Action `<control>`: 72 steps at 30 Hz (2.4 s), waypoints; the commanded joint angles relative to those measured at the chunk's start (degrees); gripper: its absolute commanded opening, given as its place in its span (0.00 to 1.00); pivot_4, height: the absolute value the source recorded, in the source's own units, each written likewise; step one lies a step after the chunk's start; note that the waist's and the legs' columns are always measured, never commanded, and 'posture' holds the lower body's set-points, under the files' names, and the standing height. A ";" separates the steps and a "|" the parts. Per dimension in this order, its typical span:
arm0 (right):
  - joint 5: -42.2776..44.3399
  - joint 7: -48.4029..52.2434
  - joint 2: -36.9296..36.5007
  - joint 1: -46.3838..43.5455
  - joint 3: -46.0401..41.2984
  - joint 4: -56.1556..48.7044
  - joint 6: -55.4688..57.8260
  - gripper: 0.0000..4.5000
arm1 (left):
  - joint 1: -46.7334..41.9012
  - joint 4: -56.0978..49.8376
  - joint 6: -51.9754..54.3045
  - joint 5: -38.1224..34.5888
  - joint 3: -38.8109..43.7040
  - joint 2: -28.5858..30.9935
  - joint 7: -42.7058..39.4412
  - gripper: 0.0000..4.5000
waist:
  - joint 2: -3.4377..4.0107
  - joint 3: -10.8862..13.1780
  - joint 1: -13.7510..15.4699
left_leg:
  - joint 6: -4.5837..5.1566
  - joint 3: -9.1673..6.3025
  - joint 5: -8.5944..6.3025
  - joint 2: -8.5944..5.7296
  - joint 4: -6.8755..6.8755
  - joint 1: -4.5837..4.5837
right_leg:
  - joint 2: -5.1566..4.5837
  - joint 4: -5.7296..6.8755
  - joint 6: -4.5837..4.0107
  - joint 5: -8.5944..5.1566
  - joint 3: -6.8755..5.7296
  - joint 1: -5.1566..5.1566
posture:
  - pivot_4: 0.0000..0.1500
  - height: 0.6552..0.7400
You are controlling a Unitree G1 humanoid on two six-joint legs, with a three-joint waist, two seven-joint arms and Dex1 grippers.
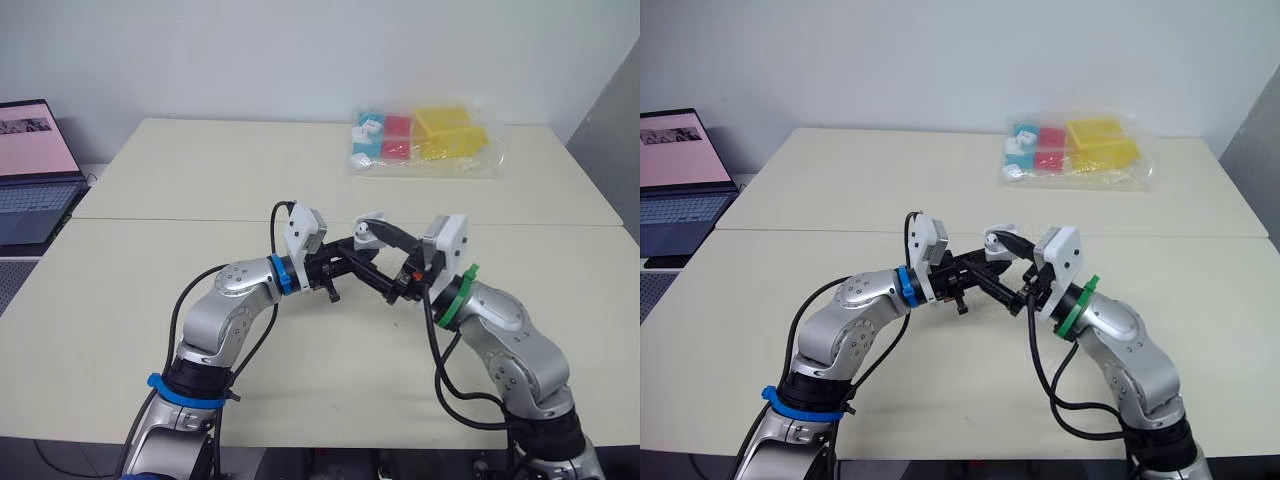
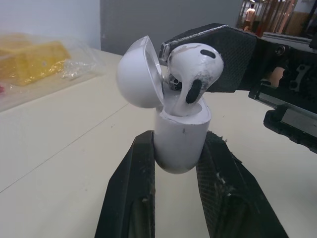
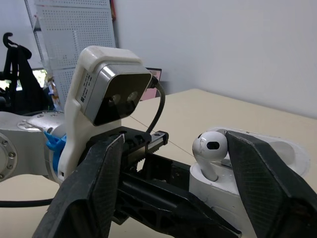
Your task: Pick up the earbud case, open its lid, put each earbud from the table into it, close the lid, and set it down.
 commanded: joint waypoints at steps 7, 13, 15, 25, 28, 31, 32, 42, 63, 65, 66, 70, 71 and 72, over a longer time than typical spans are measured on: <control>-1.38 -1.83 -2.76 0.47 -2.95 -3.08 -1.11 0.71 | -0.57 -3.68 -0.78 -1.35 0.76 -0.58 -0.11 0.17 | 0.00 0.00 0.01 | 0.00 0.00 0.00 0.01 0.00 0.00 | 0.00 0.00 0.00 0.00 0.00 0.00 | 1.00 1.00; 0.28 -2.56 -3.09 0.96 -5.16 -5.68 0.39 0.71 | -0.32 -3.85 -0.70 -1.30 0.71 -0.44 -0.10 0.17 | 0.00 0.00 0.01 | 0.00 0.01 0.00 0.00 0.00 -0.01 | 0.00 -0.01 0.00 0.00 0.01 0.00 | 1.00 1.00; 1.63 -2.62 -3.50 0.88 -6.38 -6.97 1.34 0.71 | -0.25 -3.94 -0.68 -1.27 0.77 -0.34 -0.10 0.17 | 0.00 0.00 0.02 | 0.00 0.00 0.00 0.00 -0.01 -0.01 | 0.00 -0.01 0.00 0.00 0.01 0.00 | 1.00 1.00; 12.53 2.95 -16.36 -7.50 -15.86 -7.93 9.69 0.71 | 0.71 -3.76 -1.70 -0.58 0.14 1.03 -1.57 0.17 | 0.00 0.00 0.02 | 0.00 -0.02 0.00 0.01 -0.01 0.00 | 0.00 -0.02 0.00 -0.01 -0.02 0.00 | 1.00 1.00; 15.05 9.56 -22.58 -15.82 -16.66 -0.48 12.30 0.71 | 0.68 -3.44 -2.76 -0.01 -0.70 1.23 -2.73 0.17 | 0.02 0.02 -0.13 | 0.01 0.03 0.00 0.00 -0.03 -0.01 | 0.02 -0.03 -0.01 -0.01 0.01 -0.01 | 1.00 1.00; 11.79 13.81 -25.62 -20.84 -13.42 5.76 10.52 0.67 | 0.64 -3.03 -3.92 0.64 -1.47 1.51 -3.73 0.17 | -0.01 0.01 0.00 | 0.02 0.02 0.00 0.00 -0.01 0.00 | 0.00 -0.08 -0.01 0.00 -0.01 0.02 | 1.00 1.00; 9.89 15.34 -26.52 -22.33 -11.82 7.86 9.54 0.62 | 0.67 -2.93 -4.35 0.93 -1.74 1.60 -4.12 0.17 | -0.01 0.00 -0.01 | 0.02 0.01 0.00 0.00 -0.03 0.00 | 0.02 -0.10 -0.01 0.00 -0.02 0.02 | 1.00 1.00; 3.86 28.44 -25.92 -38.12 1.77 23.51 13.55 0.00 | 1.85 -3.52 -6.46 2.50 -4.08 2.24 -6.89 0.17 | 0.01 0.01 -0.07 | 0.03 0.05 -0.01 0.01 -0.09 -0.10 | -0.03 -0.11 -0.30 0.16 0.02 -0.11 | 1.00 1.00; -1.09 48.65 -28.18 -39.67 7.79 24.65 13.71 0.00 | 1.17 -3.85 -5.45 2.89 -4.14 2.31 -6.02 0.17 | 0.01 0.01 0.04 | 0.02 0.01 -0.01 0.02 -0.07 -0.13 | -0.10 -0.11 -0.30 0.16 -0.02 -0.14 | 1.00 1.00; -0.59 48.54 -28.41 -38.49 7.39 22.66 14.18 0.00 | 0.94 -3.90 -4.92 2.64 -3.87 2.15 -5.59 0.17 | 0.01 0.01 0.04 | 0.02 0.01 -0.01 0.02 -0.07 -0.13 | -0.10 -0.10 -0.30 0.16 -0.02 -0.14 | 1.00 1.00; -0.41 48.09 -28.40 -37.79 7.13 21.56 14.39 0.00 | 0.74 -3.83 -4.53 2.41 -3.62 1.98 -5.26 0.17 | 0.01 0.01 0.04 | 0.02 0.01 -0.01 0.02 -0.07 -0.13 | -0.10 -0.10 -0.30 0.16 -0.02 -0.13 | 1.00 1.00; -1.16 46.15 -27.91 -35.77 6.54 19.22 13.36 0.00 | 0.37 -4.05 -2.77 1.19 -2.70 1.32 -4.15 0.17 | 0.01 0.01 0.04 | 0.02 0.00 -0.01 0.02 -0.06 -0.12 | -0.10 -0.07 -0.30 0.16 -0.03 -0.13 | 1.00 1.00; -1.70 45.52 -27.82 -35.18 6.64 18.84 12.99 0.00 | 0.40 -4.17 -2.50 0.98 -2.55 1.18 -3.99 0.17 | 0.01 0.01 0.04 | 0.02 0.00 -0.01 0.02 -0.05 -0.12 | -0.10 -0.06 -0.30 0.16 -0.03 -0.13 | 1.00 1.00; -2.06 45.12 -27.78 -34.80 6.71 18.62 12.82 0.00 | 0.43 -4.26 -2.35 0.89 -2.48 1.10 -3.90 0.17 | 0.01 0.01 0.04 | 0.02 0.00 -0.01 0.02 -0.05 -0.12 | -0.10 -0.06 -0.30 0.16 -0.02 -0.13 | 1.00 1.00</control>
